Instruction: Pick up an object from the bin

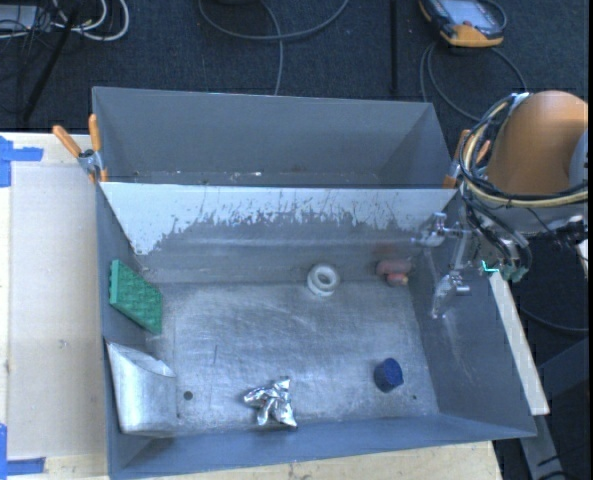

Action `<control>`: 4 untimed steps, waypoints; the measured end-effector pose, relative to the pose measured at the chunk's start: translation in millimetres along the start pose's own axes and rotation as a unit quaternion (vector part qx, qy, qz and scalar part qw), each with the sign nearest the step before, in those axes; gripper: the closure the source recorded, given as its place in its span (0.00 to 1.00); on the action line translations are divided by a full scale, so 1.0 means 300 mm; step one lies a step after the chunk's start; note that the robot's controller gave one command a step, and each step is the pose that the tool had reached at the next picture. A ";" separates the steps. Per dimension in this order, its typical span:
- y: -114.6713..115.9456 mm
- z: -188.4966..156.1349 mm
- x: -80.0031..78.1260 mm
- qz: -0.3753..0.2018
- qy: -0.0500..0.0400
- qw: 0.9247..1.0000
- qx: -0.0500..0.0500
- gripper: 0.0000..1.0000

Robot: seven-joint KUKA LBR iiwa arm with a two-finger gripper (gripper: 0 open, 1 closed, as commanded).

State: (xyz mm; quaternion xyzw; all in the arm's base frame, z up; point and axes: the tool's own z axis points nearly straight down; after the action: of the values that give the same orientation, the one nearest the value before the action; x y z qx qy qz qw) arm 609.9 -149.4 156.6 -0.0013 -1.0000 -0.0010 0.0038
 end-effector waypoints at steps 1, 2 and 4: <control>0.150 0.286 0.150 -0.061 -0.005 0.998 0.002 0.00; 0.031 0.285 0.376 -0.196 -0.006 0.981 0.002 0.00; 0.036 0.286 0.374 -0.199 -0.006 0.980 0.002 0.00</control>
Offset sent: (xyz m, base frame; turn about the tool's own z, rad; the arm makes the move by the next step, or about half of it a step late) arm -0.0469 0.0451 -0.0866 -0.1241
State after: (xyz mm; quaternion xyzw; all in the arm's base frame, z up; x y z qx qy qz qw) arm 497.2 -138.2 71.6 0.1976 -0.9803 0.0004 -0.0020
